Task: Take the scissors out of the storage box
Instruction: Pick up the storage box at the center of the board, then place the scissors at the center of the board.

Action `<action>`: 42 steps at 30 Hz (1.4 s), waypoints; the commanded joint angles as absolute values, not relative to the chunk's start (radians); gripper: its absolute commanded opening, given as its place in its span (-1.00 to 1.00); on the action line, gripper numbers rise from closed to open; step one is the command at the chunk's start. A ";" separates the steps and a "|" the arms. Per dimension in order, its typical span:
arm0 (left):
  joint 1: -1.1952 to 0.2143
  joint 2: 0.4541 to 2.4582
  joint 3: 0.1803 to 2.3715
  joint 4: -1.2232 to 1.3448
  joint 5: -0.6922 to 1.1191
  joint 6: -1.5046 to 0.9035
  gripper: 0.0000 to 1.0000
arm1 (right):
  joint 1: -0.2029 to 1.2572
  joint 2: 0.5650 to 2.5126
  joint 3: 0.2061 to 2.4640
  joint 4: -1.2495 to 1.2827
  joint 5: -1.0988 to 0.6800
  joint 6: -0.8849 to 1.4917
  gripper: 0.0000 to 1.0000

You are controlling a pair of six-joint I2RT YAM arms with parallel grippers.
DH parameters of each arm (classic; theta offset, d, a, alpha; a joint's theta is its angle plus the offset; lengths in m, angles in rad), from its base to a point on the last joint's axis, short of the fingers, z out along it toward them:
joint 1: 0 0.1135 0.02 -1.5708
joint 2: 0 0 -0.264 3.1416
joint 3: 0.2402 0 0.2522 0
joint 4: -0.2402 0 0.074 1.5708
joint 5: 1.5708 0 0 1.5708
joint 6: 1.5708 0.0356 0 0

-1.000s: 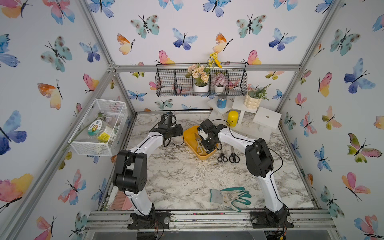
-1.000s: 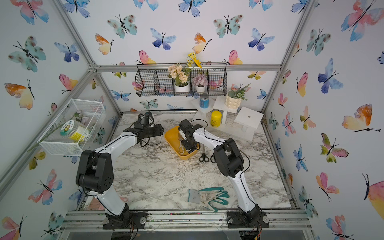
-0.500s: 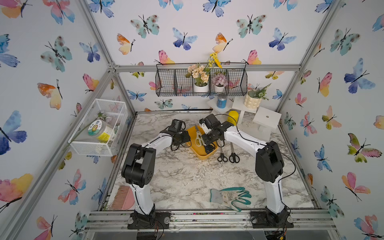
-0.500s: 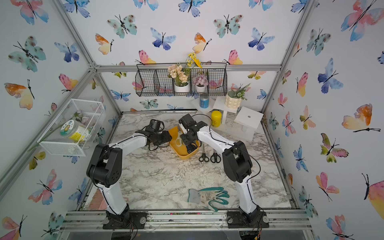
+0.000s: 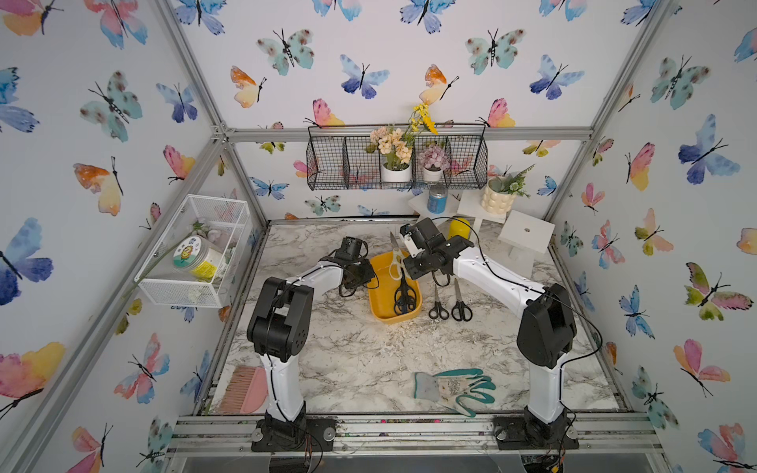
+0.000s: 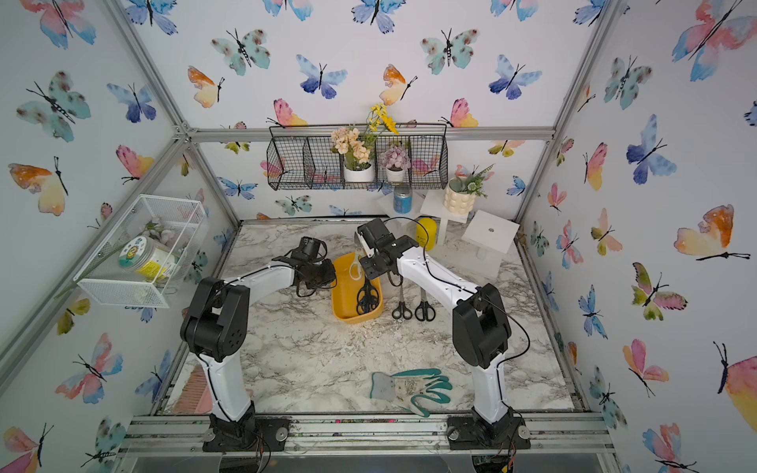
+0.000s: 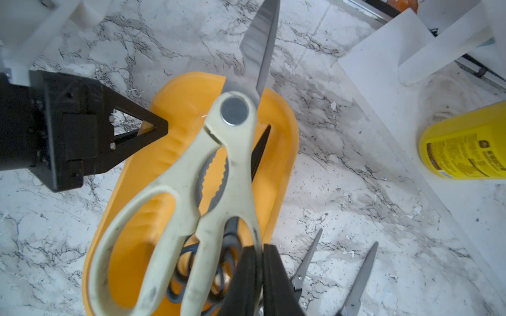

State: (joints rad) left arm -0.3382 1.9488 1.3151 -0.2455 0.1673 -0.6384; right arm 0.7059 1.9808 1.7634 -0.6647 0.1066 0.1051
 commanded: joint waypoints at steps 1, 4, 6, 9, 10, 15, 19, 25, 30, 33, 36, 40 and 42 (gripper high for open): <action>-0.314 1.956 1.316 -0.300 0.137 -0.635 -0.85 | 0.706 1.942 1.733 -0.649 0.121 0.125 -0.81; -0.264 1.924 1.301 -0.306 0.115 -0.631 -0.92 | 0.706 1.930 1.707 -0.647 0.110 0.126 -0.81; -0.224 1.902 1.293 -0.309 0.113 -0.616 -0.96 | 0.706 1.924 1.696 -0.645 0.104 0.128 -0.81; -0.165 1.878 1.299 -0.339 0.107 -0.548 -1.00 | 0.706 1.905 1.683 -0.647 0.097 0.144 -0.81; -0.148 1.873 1.307 -0.359 0.098 -0.504 -1.00 | 0.706 1.895 1.675 -0.641 0.097 0.154 -0.81; -0.098 1.853 1.322 -0.442 0.022 -0.321 -1.00 | 0.706 1.873 1.642 -0.634 0.074 0.189 -0.81; -0.055 1.814 1.269 -0.440 0.018 -0.249 -1.00 | 0.708 1.886 1.577 -0.656 0.030 0.244 -0.83; -0.005 1.775 1.231 -0.428 0.052 -0.191 -1.00 | 0.741 1.872 1.404 -0.566 0.047 0.357 -0.83; -0.005 1.776 1.268 -0.430 0.096 -0.192 -1.00 | 0.755 1.888 1.339 -0.527 0.067 0.400 -0.84; -0.005 1.778 1.282 -0.435 0.107 -0.199 -1.00 | 0.755 1.892 1.320 -0.512 0.078 0.418 -0.84; -0.005 1.775 1.288 -0.437 0.116 -0.208 -1.00 | 0.756 1.912 1.309 -0.503 0.091 0.430 -0.84; -0.005 1.769 1.298 -0.442 0.139 -0.219 -1.00 | 0.756 1.940 1.290 -0.486 0.121 0.429 -0.84; -0.004 1.769 1.307 -0.446 0.142 -0.218 -1.00 | 0.756 1.951 1.289 -0.480 0.129 0.426 -0.82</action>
